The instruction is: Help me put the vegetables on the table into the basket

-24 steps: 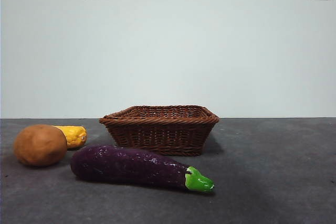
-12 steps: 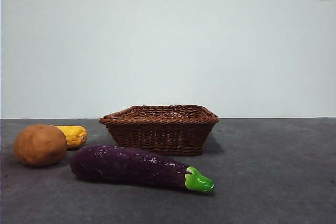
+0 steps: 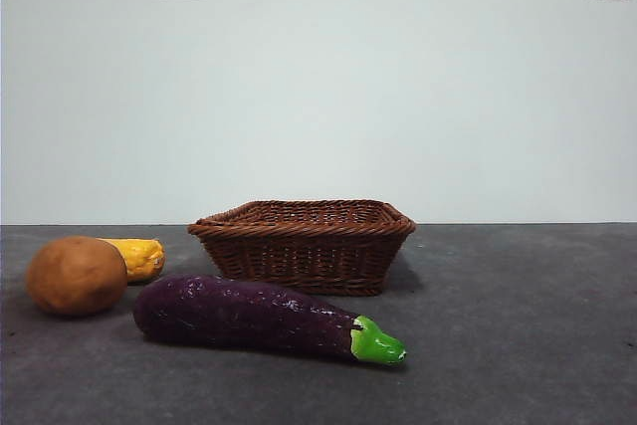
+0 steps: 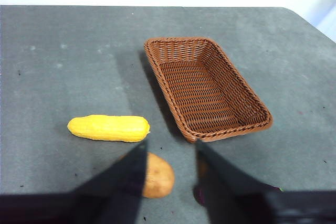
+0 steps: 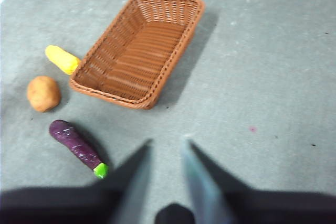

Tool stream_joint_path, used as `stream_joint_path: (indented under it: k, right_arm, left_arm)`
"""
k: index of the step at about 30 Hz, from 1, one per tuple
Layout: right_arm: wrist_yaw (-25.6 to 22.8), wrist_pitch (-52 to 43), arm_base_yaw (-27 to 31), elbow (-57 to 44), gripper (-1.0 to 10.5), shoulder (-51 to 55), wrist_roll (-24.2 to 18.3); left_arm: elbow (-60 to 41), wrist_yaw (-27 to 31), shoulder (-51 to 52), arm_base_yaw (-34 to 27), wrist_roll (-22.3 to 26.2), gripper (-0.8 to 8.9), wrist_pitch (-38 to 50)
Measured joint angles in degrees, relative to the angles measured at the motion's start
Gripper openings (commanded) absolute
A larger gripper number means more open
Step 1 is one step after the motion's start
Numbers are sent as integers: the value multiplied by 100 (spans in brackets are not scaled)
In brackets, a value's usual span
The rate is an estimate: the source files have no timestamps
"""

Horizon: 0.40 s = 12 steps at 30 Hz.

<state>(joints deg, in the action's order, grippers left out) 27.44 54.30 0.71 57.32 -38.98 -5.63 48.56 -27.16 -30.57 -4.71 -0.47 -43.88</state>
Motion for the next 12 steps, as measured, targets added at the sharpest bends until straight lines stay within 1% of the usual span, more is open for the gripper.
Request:
stream_joint_path:
  k: [1,6,9,12]
  right_arm:
    - [11,0,0,0,574,0,2]
    - [24,0,0,0,579,0,50]
    - [48,-11,0,0,576,-2,83]
    - [118,-352,0,0,573,-151,249]
  left_arm:
    - [0,-4,-20,0,0,629,-2]
    - [66,-4,-258,0,-61,629,-24]
    - [365,-9,-470,0,-74,629,-22]
    - [531,-11,-645,0,-76,629,-24]
